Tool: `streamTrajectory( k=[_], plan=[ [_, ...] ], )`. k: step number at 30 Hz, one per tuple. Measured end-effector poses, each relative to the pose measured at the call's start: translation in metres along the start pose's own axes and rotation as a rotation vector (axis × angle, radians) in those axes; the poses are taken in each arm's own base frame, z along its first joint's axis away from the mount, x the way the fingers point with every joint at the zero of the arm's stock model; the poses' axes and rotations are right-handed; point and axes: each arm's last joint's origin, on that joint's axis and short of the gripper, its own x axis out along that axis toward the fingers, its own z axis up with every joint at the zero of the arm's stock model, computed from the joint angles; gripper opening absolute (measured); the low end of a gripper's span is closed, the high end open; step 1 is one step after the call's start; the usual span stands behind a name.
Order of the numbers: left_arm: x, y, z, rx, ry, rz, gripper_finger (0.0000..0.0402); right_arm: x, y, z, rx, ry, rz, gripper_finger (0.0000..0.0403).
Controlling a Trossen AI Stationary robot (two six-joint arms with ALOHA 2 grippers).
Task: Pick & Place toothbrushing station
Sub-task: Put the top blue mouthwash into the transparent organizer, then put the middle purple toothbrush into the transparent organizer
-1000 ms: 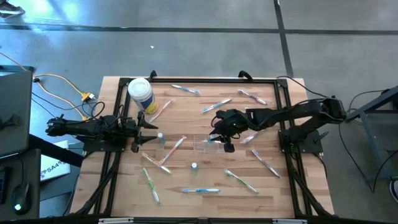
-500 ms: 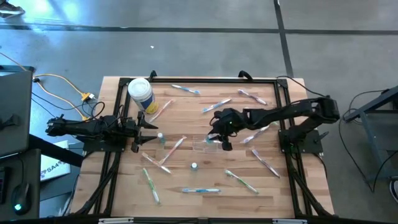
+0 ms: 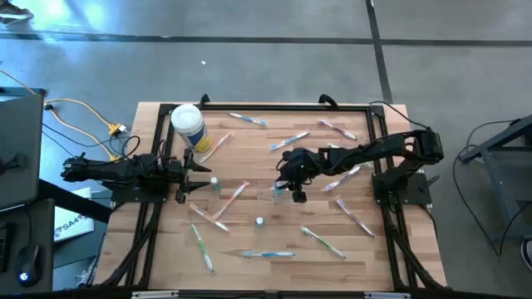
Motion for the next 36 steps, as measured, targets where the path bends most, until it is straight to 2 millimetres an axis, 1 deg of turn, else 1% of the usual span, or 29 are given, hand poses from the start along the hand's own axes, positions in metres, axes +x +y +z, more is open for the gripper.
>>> streamTrajectory(
  k=[6, 8, 12, 15, 19, 23, 30, 36],
  plan=[
    [0.000, 0.000, 0.000, 0.000, 0.000, 0.000, 0.0207, 0.000, 0.000, 0.000, 0.003, 0.002, -0.010, 0.0091],
    [0.000, 0.000, 0.000, 0.000, 0.000, 0.001, 0.0207, 0.000, 0.000, 0.000, 0.009, 0.004, -0.021, 0.0110],
    [0.000, 0.000, 0.000, 0.000, 0.000, 0.001, 0.0207, 0.000, 0.000, 0.000, 0.011, 0.005, -0.024, 0.0168],
    [0.000, 0.000, 0.000, 0.000, 0.000, 0.001, 0.0207, 0.001, 0.002, 0.000, 0.005, 0.005, -0.019, 0.0198],
    [0.000, 0.000, 0.000, 0.000, 0.000, 0.001, 0.0207, 0.001, 0.006, 0.001, -0.004, 0.004, -0.013, 0.0221],
    [0.000, 0.000, 0.000, 0.000, 0.000, 0.002, 0.0207, 0.000, 0.008, 0.002, -0.019, 0.006, -0.052, 0.0234],
    [0.000, 0.000, 0.000, 0.000, 0.000, 0.002, 0.0207, -0.018, 0.013, 0.013, -0.067, -0.035, -0.139, 0.0238],
    [0.000, 0.000, 0.000, 0.000, 0.000, 0.001, 0.0207, -0.049, 0.023, 0.021, -0.082, -0.030, -0.188, 0.0238]
  ],
)
